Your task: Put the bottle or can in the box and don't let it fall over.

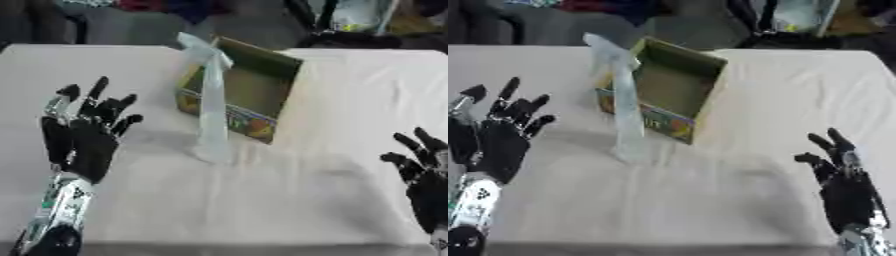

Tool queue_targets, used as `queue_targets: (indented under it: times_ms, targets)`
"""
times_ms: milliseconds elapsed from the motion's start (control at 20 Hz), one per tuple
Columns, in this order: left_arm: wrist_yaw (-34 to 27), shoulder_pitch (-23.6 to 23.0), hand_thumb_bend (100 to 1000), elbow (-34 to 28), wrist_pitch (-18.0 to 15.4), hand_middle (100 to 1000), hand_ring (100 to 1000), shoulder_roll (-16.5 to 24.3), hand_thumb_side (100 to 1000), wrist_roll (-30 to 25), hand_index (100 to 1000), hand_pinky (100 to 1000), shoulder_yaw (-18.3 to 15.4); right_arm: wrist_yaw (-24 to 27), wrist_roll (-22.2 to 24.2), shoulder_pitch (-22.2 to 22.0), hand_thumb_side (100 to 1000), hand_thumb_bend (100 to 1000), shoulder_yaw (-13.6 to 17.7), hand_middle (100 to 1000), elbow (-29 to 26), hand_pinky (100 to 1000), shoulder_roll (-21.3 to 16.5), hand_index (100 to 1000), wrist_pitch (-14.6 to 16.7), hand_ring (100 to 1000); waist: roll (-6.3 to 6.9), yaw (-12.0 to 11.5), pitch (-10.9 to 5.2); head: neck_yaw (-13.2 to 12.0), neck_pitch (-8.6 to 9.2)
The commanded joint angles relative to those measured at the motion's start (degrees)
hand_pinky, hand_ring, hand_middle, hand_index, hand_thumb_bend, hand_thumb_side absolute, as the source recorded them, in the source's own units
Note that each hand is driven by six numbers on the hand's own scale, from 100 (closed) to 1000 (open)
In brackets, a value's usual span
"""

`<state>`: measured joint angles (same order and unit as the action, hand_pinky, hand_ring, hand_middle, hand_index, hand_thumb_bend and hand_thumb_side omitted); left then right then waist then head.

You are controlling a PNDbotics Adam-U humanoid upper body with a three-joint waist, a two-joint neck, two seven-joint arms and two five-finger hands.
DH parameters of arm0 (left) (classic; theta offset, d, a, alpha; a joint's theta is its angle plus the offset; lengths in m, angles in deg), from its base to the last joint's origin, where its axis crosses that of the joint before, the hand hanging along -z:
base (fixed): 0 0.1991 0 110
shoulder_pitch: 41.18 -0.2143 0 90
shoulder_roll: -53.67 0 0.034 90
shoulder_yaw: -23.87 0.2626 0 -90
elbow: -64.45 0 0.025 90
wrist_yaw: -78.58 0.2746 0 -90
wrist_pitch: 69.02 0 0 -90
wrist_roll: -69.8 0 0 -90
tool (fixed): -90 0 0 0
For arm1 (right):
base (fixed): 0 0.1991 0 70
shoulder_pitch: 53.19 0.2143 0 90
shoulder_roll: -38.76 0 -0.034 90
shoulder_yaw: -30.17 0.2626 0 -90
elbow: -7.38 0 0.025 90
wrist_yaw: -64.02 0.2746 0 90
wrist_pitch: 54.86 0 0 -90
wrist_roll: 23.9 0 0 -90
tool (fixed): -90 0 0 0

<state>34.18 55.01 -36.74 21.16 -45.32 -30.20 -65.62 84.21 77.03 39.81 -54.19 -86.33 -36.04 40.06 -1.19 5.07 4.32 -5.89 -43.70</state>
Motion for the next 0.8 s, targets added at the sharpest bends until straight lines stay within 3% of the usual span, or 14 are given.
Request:
queue_targets:
  times_ms: [50,350,500,550,700,750,800]
  targets:
    - [-1.08,1.05,106,-0.92,0.2,464,808,0.34,933,-0.26,1000,630,0.3,-0.1,0.1,0.47,758,100,0.26,839,-0.8,1000,-0.87,1000,0.07,609,0.13,0.11,-0.29,0.03,0.64]
    - [-4.84,1.4,131,-1.77,1.04,433,786,0.33,910,-1.53,1000,618,1.31,-0.11,0.1,0.56,758,100,0.32,839,-0.77,1000,-0.88,1000,0.06,610,0.17,0.16,-0.24,0.62,0.89]
    - [-10.87,1.56,100,-2.55,1.73,354,714,0.5,835,-2.98,1000,600,2.75,-0.13,0.15,0.61,758,100,0.27,839,-0.7,1000,-0.88,1000,0.01,610,0.19,0.28,-0.24,1.16,0.96]
    - [-13.43,1.67,100,-2.65,2.44,282,621,0.59,743,-3.67,1000,585,3.78,-0.12,0.15,0.61,757,100,0.28,839,-0.69,1000,-0.9,1000,0.01,610,0.17,0.35,-0.3,1.58,0.95]
    - [-20.58,2.18,100,-2.43,5.4,225,539,0.55,684,-5.86,1000,573,7.26,-0.08,0.23,0.64,756,100,0.15,839,-0.61,1000,-0.88,1000,-0.07,610,0.1,0.54,-0.37,2.65,1.18]
    - [-22.47,2.44,202,-2.22,6.24,207,504,0.49,692,-6.45,1000,568,8.21,-0.03,0.28,0.69,756,100,0.12,839,-0.61,1000,-0.86,1000,-0.07,610,0.07,0.66,-0.37,2.92,1.17]
    - [-24.2,2.73,368,-1.98,6.89,199,487,0.47,693,-6.95,1000,566,8.95,0.0,0.29,0.71,757,100,0.13,839,-0.61,1000,-0.85,1000,-0.07,609,0.06,0.72,-0.39,3.14,1.14]
